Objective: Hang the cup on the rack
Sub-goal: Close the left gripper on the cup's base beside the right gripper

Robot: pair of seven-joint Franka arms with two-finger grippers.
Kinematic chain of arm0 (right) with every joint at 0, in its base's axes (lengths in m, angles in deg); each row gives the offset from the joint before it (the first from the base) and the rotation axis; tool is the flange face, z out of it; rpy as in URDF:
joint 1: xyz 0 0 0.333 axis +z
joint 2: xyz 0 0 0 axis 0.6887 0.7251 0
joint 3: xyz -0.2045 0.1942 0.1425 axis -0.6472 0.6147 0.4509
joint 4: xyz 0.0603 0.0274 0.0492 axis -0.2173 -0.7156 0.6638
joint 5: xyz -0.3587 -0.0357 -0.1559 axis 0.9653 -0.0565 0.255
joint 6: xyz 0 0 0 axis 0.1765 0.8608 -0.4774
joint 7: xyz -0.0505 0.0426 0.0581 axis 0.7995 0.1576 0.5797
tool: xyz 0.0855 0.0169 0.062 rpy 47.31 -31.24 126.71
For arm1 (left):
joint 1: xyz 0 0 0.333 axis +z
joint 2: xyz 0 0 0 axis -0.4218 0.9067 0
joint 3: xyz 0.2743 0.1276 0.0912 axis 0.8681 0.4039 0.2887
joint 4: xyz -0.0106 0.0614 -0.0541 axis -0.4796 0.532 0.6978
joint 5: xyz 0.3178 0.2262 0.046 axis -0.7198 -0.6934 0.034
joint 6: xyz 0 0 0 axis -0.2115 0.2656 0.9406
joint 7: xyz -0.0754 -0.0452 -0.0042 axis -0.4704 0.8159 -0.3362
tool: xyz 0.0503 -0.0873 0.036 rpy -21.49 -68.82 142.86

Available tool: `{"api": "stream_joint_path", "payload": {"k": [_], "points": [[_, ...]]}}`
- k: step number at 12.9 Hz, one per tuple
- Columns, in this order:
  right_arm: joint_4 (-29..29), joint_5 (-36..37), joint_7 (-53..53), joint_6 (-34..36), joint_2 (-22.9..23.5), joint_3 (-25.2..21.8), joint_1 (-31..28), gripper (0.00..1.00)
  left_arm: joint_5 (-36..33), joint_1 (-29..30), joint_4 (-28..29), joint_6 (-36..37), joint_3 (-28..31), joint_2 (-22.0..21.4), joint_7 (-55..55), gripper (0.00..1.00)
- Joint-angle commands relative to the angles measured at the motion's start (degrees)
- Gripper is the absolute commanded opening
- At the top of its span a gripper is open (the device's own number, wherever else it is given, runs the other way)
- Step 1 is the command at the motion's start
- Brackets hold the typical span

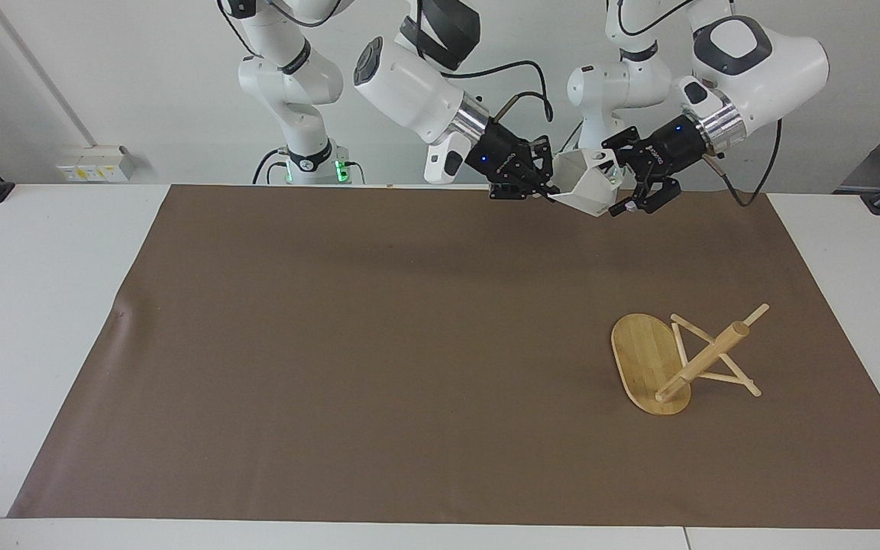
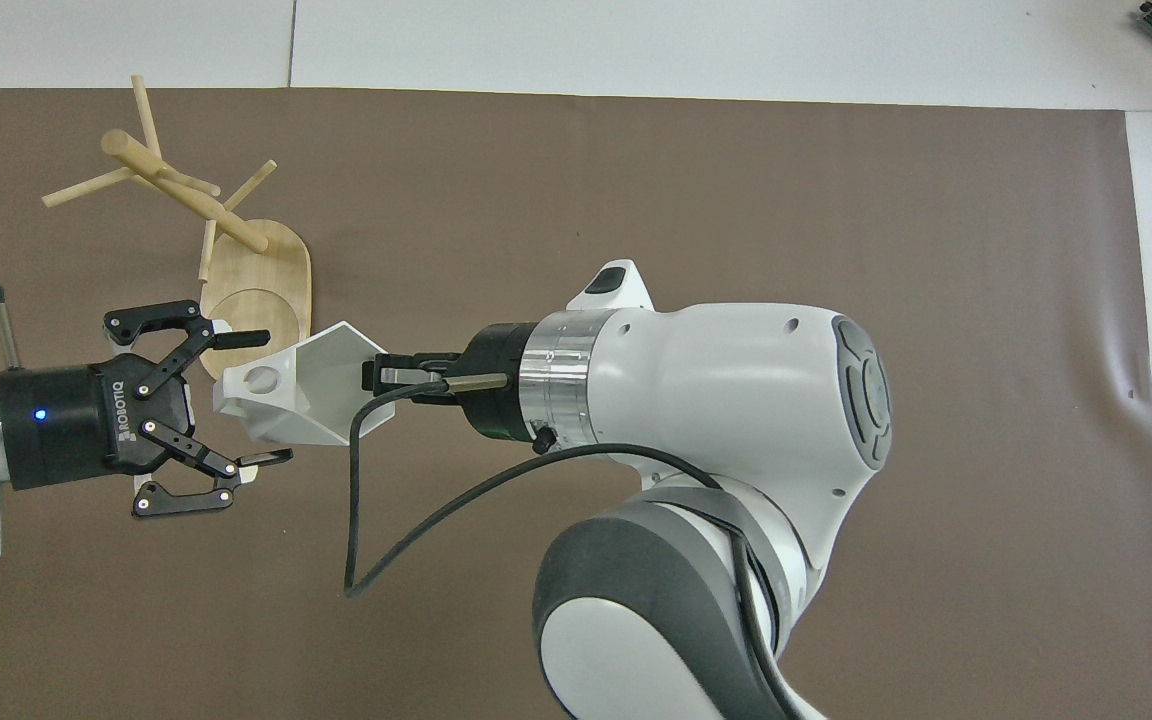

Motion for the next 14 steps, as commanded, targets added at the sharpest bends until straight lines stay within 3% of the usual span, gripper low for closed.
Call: {"api": "stream_joint_path", "payload": {"k": [1, 8, 9, 11, 13, 14], "points": [[-0.1, 1.1, 1.8, -0.3, -0.1, 0.8, -0.6, 0.0, 0.9, -0.6, 0.2, -1.3, 0.0, 0.2, -1.3, 1.0], [-0.1, 1.1, 1.8, -0.3, -0.1, 0.8, -0.6, 0.0, 0.8, -0.7, 1.2, -1.1, -0.2, -0.3, 0.0, 0.98], [-0.1, 1.1, 1.8, -0.3, -0.1, 0.7, -0.5, 0.0, 0.8, -0.7, 1.3, -1.0, -0.2, -0.3, 0.0, 0.86], [-0.1, 1.1, 1.8, -0.3, -0.1, 0.7, -0.5, 0.0, 0.8, -0.4, 1.4, -0.7, -0.2, -0.5, 0.7, 0.24], [-0.1, 1.1, 1.8, -0.2, -0.1, 0.8, -0.5, 0.0, 0.8, -0.3, 1.4, -0.5, -0.2, -0.5, 1.4, 0.0], [-0.1, 1.1, 1.8, -0.2, -0.1, 0.7, -0.5, 0.0, 0.8, -0.3, 1.3, -0.5, -0.2, -0.5, 1.4, 0.0]]}}
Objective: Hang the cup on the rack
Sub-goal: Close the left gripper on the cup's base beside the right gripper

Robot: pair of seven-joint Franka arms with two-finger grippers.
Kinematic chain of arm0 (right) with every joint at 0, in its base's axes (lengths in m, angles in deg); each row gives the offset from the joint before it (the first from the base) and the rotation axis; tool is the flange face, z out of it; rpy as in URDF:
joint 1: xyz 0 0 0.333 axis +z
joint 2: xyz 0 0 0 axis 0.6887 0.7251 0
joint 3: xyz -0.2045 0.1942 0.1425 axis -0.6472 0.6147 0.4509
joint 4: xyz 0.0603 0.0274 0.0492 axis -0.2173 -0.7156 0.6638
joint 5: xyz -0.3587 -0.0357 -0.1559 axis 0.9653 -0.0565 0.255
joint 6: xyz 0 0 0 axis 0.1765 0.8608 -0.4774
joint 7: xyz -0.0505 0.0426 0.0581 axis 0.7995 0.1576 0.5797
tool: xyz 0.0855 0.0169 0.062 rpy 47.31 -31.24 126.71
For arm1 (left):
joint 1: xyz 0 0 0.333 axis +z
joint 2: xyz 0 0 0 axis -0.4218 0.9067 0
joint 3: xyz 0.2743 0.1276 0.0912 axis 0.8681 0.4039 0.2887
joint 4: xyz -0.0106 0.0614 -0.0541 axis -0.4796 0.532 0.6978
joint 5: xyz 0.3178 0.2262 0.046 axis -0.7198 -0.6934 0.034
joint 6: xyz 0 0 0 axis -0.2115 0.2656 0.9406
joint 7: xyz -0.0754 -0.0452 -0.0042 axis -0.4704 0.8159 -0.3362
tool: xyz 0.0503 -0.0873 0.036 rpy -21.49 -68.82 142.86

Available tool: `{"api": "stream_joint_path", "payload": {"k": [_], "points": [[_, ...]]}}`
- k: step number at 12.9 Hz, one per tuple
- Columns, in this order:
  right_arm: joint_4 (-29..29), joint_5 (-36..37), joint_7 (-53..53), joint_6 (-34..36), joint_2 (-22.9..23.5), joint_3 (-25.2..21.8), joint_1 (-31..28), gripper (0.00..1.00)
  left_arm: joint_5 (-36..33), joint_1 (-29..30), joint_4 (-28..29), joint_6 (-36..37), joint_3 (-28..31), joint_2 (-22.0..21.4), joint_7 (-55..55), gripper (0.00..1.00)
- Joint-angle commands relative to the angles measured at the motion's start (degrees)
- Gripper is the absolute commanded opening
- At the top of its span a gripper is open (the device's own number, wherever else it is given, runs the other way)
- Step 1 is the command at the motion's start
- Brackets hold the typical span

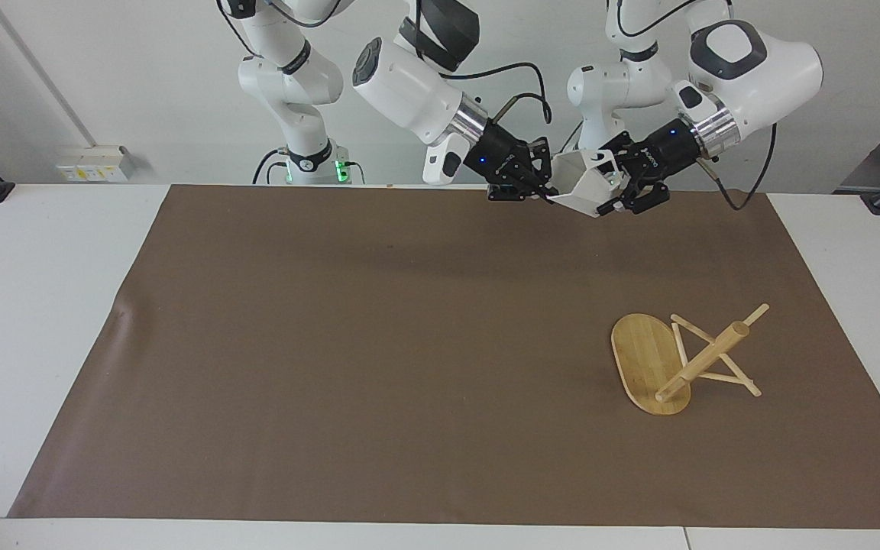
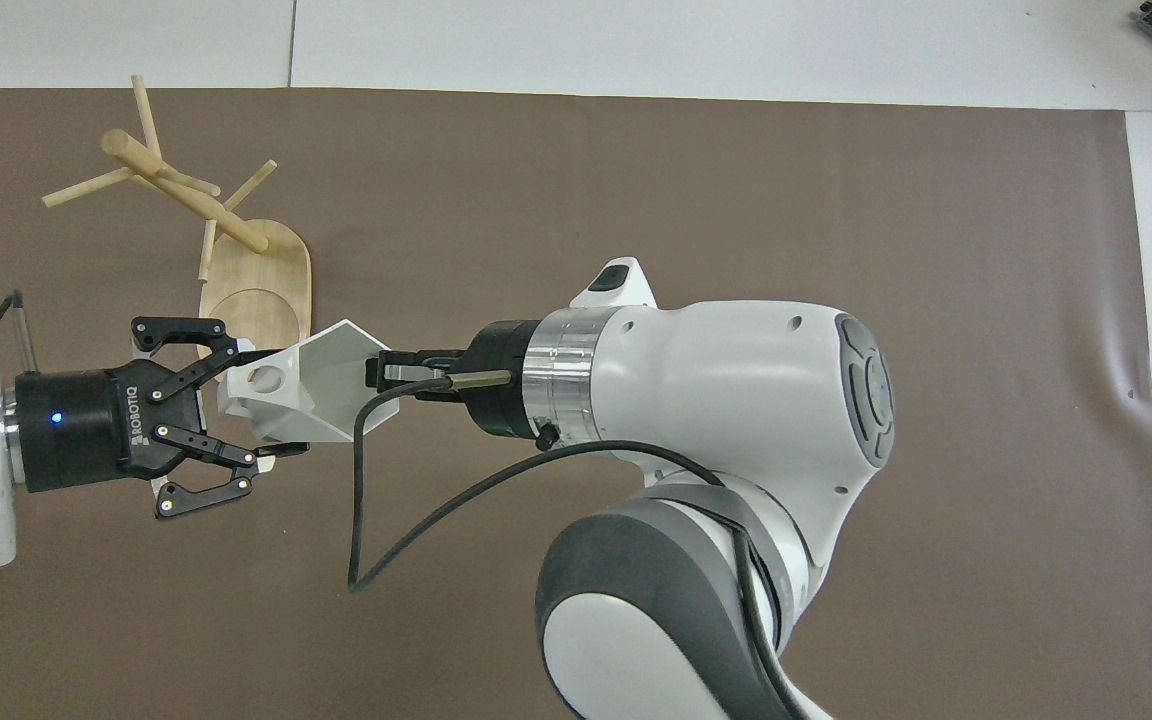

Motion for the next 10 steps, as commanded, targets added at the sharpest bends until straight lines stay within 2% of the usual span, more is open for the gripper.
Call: {"api": "stream_joint_path", "payload": {"k": [1, 5, 6, 8, 10], "points": [[0.0, 0.9, 1.8, 0.0, -0.1, 0.9, -0.4, 0.0, 0.7, -0.1, 0.6, -0.7, 0.2, -0.6, 1.1, 0.0], [-0.3, 0.9, 1.7, 0.1, -0.1, 0.8, -0.4, 0.0, 0.7, 0.1, 0.5, -0.6, 0.3, -0.5, 1.7, 0.0], [-0.3, 0.9, 1.7, 0.1, -0.1, 0.8, -0.5, 0.05, 0.7, 0.1, 0.5, -0.6, 0.3, -0.5, 1.7, 0.0], [-0.4, 1.1, 1.5, 0.1, -0.1, 0.8, -0.5, 0.18, 0.7, 0.1, 0.5, -0.7, 0.3, -0.5, 1.9, 0.0], [-0.4, 1.1, 1.4, 0.1, -0.1, 0.8, -0.6, 0.46, 0.7, 0.2, 0.4, -0.7, 0.3, -0.5, 2.2, 0.0]]}}
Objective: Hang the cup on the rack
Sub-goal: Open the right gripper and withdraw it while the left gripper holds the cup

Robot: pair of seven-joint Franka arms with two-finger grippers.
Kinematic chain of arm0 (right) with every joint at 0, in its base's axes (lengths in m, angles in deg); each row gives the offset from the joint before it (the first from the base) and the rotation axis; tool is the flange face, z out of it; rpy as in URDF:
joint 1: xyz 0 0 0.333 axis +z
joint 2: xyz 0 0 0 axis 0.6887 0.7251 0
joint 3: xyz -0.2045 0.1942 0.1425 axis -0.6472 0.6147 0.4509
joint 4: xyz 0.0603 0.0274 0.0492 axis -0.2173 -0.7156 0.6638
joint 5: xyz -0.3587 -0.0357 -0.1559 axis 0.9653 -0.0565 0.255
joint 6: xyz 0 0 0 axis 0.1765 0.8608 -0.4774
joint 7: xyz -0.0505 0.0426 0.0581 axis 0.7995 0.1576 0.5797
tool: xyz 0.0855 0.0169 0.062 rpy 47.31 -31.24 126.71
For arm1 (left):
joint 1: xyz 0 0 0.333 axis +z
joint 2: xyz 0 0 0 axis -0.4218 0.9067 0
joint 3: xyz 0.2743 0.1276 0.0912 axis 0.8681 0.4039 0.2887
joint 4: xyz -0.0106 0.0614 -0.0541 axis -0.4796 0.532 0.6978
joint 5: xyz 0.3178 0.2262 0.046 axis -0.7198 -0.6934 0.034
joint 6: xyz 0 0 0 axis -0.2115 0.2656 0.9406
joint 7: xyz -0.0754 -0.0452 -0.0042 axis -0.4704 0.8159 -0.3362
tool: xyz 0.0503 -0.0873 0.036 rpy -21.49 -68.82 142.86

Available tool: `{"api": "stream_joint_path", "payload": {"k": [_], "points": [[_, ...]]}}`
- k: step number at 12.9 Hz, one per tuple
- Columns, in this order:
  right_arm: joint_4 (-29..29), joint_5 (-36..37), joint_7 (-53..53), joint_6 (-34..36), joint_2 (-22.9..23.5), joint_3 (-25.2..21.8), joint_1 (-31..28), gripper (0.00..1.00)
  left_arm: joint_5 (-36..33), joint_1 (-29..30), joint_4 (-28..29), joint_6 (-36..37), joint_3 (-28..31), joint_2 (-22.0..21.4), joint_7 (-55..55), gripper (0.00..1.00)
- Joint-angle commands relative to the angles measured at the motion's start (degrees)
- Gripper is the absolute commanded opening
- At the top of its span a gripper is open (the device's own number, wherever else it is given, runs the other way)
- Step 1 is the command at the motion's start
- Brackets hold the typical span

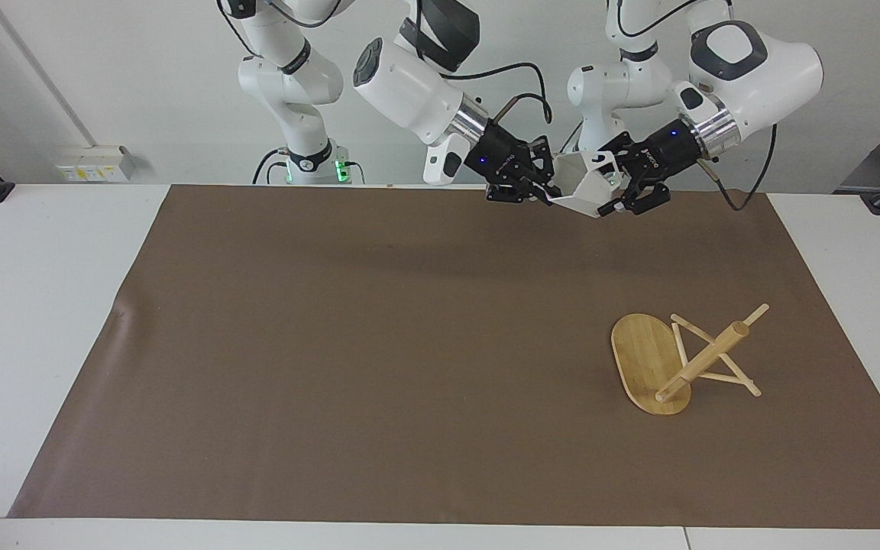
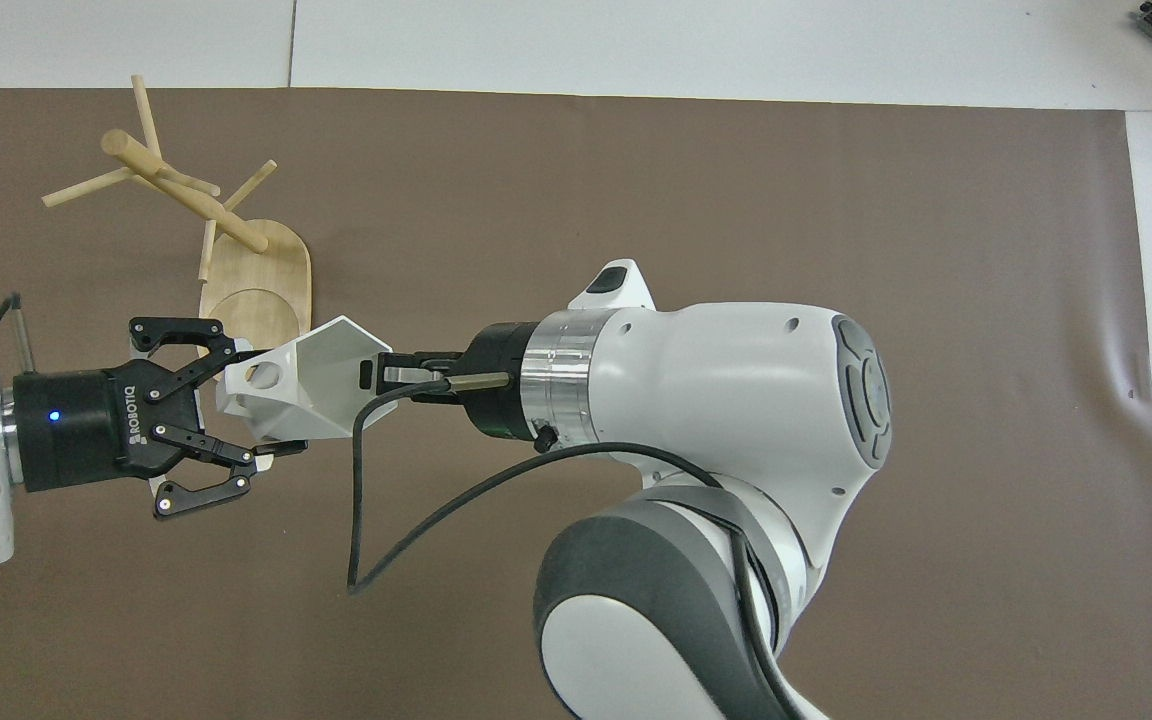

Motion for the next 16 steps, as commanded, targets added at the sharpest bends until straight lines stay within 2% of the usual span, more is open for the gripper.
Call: {"api": "stream_joint_path", "payload": {"k": [1, 2, 3, 9, 13, 14, 16], "points": [[-0.3, 1.1, 1.4, 0.1, -0.1, 0.7, -0.7, 0.61, 0.7, 0.2, 0.2, -0.7, 0.0, -0.5, 0.9, 0.0], [-0.3, 1.1, 1.4, 0.1, -0.1, 0.7, -0.7, 0.91, 0.7, 0.1, 0.2, -0.7, 0.0, -0.5, 1.0, 0.0], [-0.3, 1.1, 1.4, 0.1, -0.1, 0.7, -0.7, 1.0, 0.7, 0.2, 0.2, -0.7, 0.0, -0.5, 1.0, 0.0], [-0.2, 1.1, 1.7, 0.1, -0.1, -0.3, -0.9, 1.0, 0.7, 0.9, 0.2, -0.5, 0.0, -0.4, 1.0, 0.0], [0.1, 6.1, 2.1, 1.3, -0.3, -3.4, -1.0, 1.0, 0.6, 0.9, 0.2, -0.6, 0.1, -0.4, 0.9, 0.0], [0.8, 8.9, 3.0, 4.6, -0.5, -5.5, -0.9, 1.0, 0.7, 0.9, 0.2, -0.7, 0.0, -0.3, 0.9, 0.0], [4.3, 19.5, 7.3, 13.4, -0.7, -9.5, -0.9, 1.0, 0.6, 0.9, 0.1, -1.0, 0.1, -0.3, 1.0, 0.0]]}}
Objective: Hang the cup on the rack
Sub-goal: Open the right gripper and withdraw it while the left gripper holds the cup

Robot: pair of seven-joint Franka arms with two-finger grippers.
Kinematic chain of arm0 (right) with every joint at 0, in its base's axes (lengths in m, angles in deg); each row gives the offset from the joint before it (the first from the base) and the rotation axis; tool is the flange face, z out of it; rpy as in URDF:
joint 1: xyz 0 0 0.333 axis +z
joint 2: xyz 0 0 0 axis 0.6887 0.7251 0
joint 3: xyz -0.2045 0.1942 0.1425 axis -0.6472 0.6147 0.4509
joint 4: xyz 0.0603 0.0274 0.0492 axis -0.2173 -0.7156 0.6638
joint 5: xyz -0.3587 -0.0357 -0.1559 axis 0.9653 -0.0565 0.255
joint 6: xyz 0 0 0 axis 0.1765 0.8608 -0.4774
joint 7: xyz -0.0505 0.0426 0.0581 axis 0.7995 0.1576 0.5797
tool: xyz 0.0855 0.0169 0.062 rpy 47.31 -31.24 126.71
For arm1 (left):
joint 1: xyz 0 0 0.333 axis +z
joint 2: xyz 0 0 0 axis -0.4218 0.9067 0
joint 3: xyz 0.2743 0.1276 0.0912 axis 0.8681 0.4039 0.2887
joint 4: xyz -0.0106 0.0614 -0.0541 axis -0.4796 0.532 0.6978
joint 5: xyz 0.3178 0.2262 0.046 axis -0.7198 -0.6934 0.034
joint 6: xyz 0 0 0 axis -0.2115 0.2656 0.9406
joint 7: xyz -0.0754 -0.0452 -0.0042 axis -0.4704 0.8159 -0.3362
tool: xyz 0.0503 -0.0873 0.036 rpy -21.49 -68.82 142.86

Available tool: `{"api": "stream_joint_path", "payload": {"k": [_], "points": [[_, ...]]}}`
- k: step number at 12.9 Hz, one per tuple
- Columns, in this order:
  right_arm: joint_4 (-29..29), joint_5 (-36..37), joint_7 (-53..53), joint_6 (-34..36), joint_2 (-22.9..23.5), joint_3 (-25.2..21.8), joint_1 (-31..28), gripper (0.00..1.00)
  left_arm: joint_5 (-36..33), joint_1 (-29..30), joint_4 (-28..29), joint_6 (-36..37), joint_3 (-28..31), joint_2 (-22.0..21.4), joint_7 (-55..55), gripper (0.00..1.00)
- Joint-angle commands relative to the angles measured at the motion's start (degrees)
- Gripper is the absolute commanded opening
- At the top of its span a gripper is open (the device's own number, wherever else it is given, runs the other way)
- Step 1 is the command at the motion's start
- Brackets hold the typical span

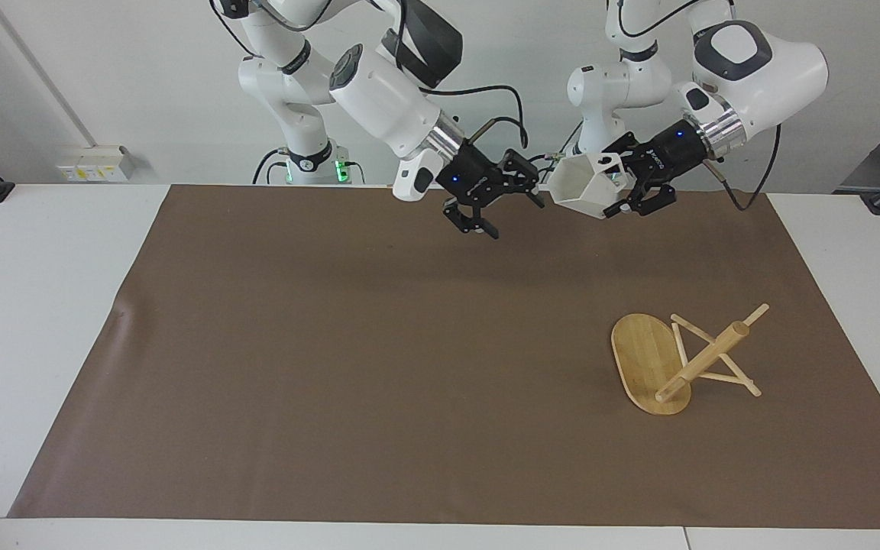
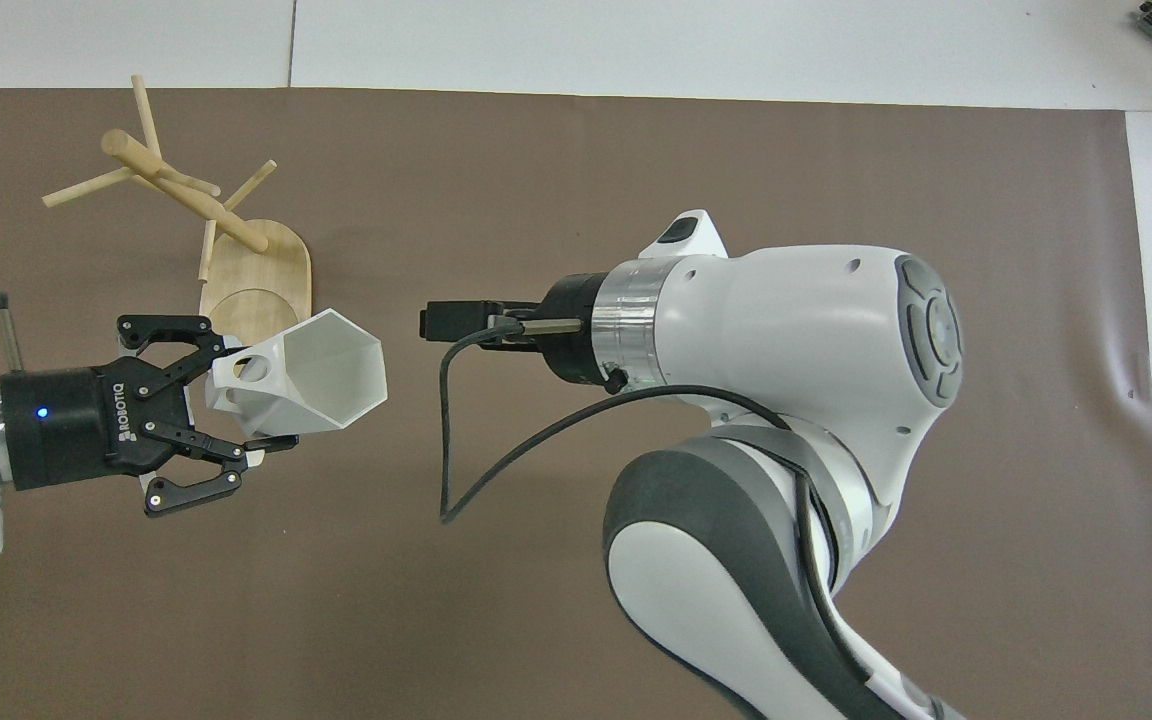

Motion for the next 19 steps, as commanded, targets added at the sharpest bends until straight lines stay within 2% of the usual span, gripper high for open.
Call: {"api": "stream_joint_path", "payload": {"k": [1, 5, 7, 10, 13, 16, 19], "points": [[4.9, 12.0, 6.6, 10.9, -0.5, -3.8, -0.6, 1.0, 0.5, 0.4, 0.1, -1.2, -0.1, -0.1, 1.7, 0.0], [6.5, 23.6, 7.1, 21.2, -0.9, -10.1, -0.5, 1.0, -10.2, 1.4, -0.2, -7.0, -0.2, 0.7, 12.3, 0.0], [6.5, 29.3, 7.0, 26.6, -1.7, -12.0, -0.4, 1.0, -16.3, 1.0, -0.7, -8.4, -0.4, 1.4, 23.2, 0.0], [6.5, 31.6, 6.3, 33.6, -2.6, -15.7, -0.4, 1.0, -23.9, 0.3, -1.8, -9.5, -0.6, 2.6, 37.4, 0.0], [6.5, 33.4, 1.5, 38.4, -3.9, -20.6, -0.4, 1.0, -28.2, 0.3, -1.5, -10.2, -5.2, 2.6, 52.7, 0.0], [6.4, 33.4, -1.7, 39.5, -4.8, -24.1, -0.4, 1.0, -33.2, 0.3, -1.6, -13.9, -8.2, 2.9, 64.3, 0.0], [6.4, 33.4, -2.1, 39.5, -5.0, -27.9, -0.3, 1.0, -35.3, 0.4, -2.3, -17.6, -8.2, 5.7, 70.8, 0.0]]}}
